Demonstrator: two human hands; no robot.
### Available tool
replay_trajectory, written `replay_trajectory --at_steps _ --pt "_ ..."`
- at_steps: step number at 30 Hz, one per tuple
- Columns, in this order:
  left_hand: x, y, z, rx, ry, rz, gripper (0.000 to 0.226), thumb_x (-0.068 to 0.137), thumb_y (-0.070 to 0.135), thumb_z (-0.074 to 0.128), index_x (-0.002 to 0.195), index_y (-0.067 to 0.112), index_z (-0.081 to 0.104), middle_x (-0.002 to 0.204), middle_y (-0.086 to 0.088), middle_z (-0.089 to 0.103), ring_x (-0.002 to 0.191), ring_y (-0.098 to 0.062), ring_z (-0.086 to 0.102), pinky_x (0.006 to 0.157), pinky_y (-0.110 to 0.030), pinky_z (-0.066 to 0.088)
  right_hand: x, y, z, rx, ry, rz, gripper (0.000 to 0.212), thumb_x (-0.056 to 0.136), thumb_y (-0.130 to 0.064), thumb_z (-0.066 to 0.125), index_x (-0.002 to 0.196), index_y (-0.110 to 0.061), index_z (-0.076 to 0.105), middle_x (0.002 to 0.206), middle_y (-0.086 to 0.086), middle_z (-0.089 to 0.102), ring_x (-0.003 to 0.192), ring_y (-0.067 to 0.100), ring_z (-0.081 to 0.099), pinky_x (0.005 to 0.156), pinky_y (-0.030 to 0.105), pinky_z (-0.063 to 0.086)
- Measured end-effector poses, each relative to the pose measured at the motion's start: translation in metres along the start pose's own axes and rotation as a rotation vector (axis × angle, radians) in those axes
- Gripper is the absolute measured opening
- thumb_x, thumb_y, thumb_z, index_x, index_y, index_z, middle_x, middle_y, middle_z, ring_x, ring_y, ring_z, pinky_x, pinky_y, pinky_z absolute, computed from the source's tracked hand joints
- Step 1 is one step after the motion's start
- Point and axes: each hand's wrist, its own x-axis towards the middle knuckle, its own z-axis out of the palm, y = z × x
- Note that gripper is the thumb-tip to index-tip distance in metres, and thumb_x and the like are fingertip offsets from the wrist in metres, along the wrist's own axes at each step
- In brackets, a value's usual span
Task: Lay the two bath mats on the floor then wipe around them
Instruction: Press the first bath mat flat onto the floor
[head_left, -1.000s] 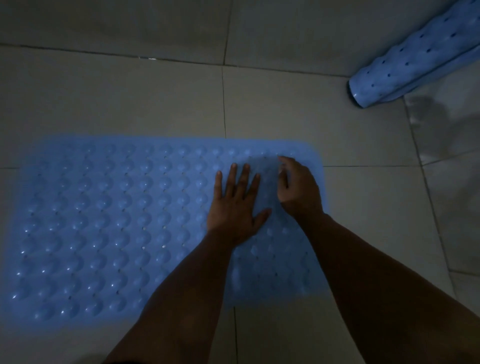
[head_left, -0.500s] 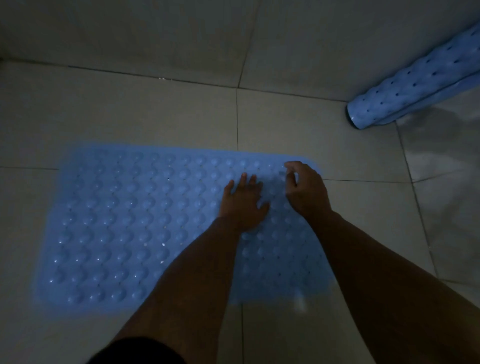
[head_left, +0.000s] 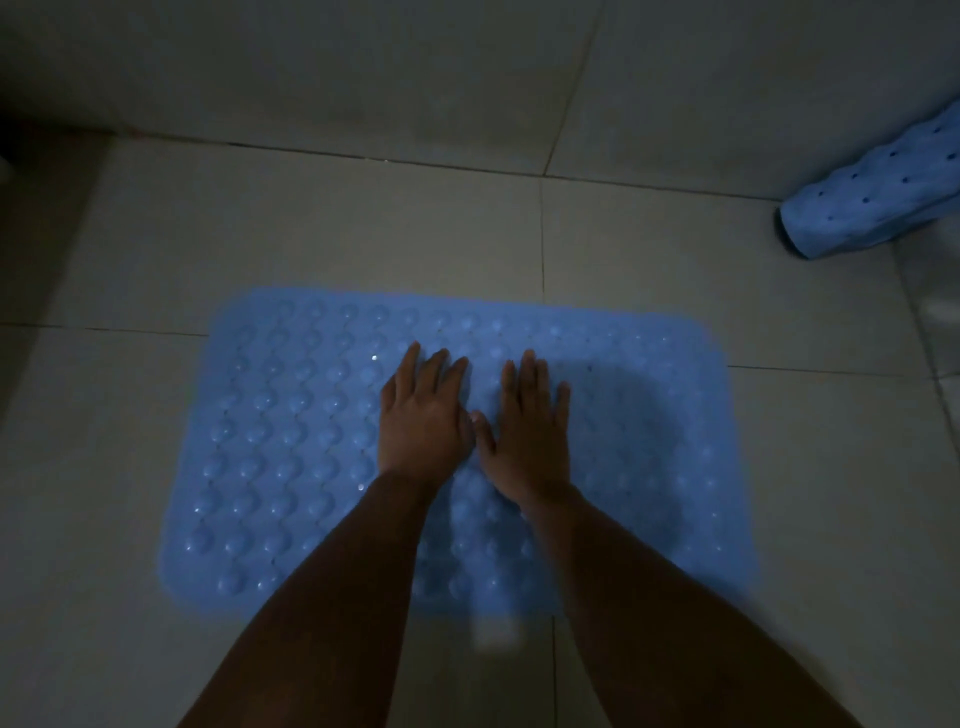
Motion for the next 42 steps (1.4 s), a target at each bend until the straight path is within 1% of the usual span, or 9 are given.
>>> replay_trajectory --at_steps 11,18,20,22,24,26,31,36,42 --pt "-0.014 -0.023 0.01 0.029 0.073 0.036 0.055 0.093 0.032 0.04 0.143 0.016 0.058 0.153 -0.01 0.052 0.152 -0.036 0.032 0.113 -0.055 0.038 -0.003 0.0 0.006 -0.026 0.004 0.011 0.083 0.099 -0.069 0.018 0.162 -0.015 0.006 0.17 0.009 -0.005 0.157 0.024 -0.009 0.125 0.056 0.002" --pt "-0.019 -0.022 -0.013 0.043 0.085 -0.018 0.053 0.098 0.035 0.038 0.144 0.018 0.057 0.154 -0.01 0.052 0.153 -0.035 0.03 0.114 -0.052 0.036 0.006 -0.002 -0.012 0.11 -0.165 0.028 0.077 0.1 -0.064 0.017 0.162 -0.022 -0.001 0.169 0.003 -0.014 0.155 0.019 -0.017 0.125 0.051 -0.009" --pt "-0.017 -0.019 -0.015 0.054 0.027 -0.021 0.053 0.099 0.037 0.04 0.147 0.018 0.053 0.157 -0.01 0.047 0.155 -0.036 0.026 0.117 -0.054 0.034 0.011 0.001 -0.028 0.183 -0.238 0.027 0.071 0.103 -0.058 0.023 0.162 -0.022 0.008 0.17 0.003 -0.008 0.157 0.019 -0.009 0.126 0.049 -0.006" --pt "-0.012 -0.014 -0.009 0.068 -0.023 -0.005 0.056 0.1 0.039 0.036 0.149 0.018 0.051 0.16 -0.011 0.044 0.156 -0.037 0.023 0.119 -0.057 0.032 0.021 0.004 -0.048 0.29 -0.261 0.052 0.06 0.104 -0.049 0.033 0.156 -0.019 0.033 0.168 0.009 0.018 0.154 0.025 0.02 0.124 0.045 0.015" --pt "-0.004 -0.005 0.0 0.071 -0.075 0.028 0.061 0.099 0.041 0.029 0.153 0.018 0.047 0.163 -0.011 0.039 0.157 -0.039 0.018 0.121 -0.059 0.028 0.033 0.011 -0.066 0.428 -0.153 0.085 0.042 0.102 -0.039 0.046 0.132 -0.014 0.062 0.144 0.013 0.057 0.131 0.031 0.055 0.107 0.038 0.04" --pt "0.007 0.005 0.015 0.09 -0.131 0.054 0.066 0.099 0.046 0.022 0.158 0.019 0.039 0.168 -0.012 0.027 0.158 -0.039 0.008 0.124 -0.061 0.02 0.044 0.019 -0.074 0.495 0.015 0.091 0.026 0.1 -0.029 0.056 0.115 -0.013 0.07 0.119 0.01 0.072 0.112 0.03 0.066 0.096 0.035 0.048" --pt "0.014 0.015 0.043 0.205 -0.118 0.062 0.076 0.103 0.064 0.017 0.165 0.02 0.011 0.173 -0.011 -0.007 0.158 -0.037 -0.013 0.124 -0.065 0.0 0.054 0.04 -0.071 0.489 0.298 0.003 0.019 0.096 -0.021 0.059 0.107 -0.015 0.072 0.109 0.004 0.072 0.105 0.023 0.066 0.095 0.025 0.044" --pt "0.01 0.014 0.049 0.182 -0.103 0.073 0.084 0.1 0.072 0.018 0.166 0.02 0.01 0.173 -0.01 -0.009 0.158 -0.035 -0.014 0.124 -0.065 0.001 0.051 0.061 -0.049 0.489 0.304 -0.064 0.021 0.096 -0.025 0.055 0.103 -0.014 0.071 0.105 0.005 0.07 0.102 0.025 0.065 0.092 0.037 0.053" --pt "0.01 0.014 0.049 0.171 -0.118 0.085 0.086 0.099 0.074 0.021 0.165 0.02 0.013 0.173 -0.011 -0.009 0.159 -0.036 -0.013 0.124 -0.065 0.001 0.047 0.078 -0.058 0.423 0.283 -0.03 0.019 0.096 -0.024 0.057 0.105 -0.014 0.071 0.108 0.004 0.069 0.103 0.025 0.063 0.09 0.031 0.049"
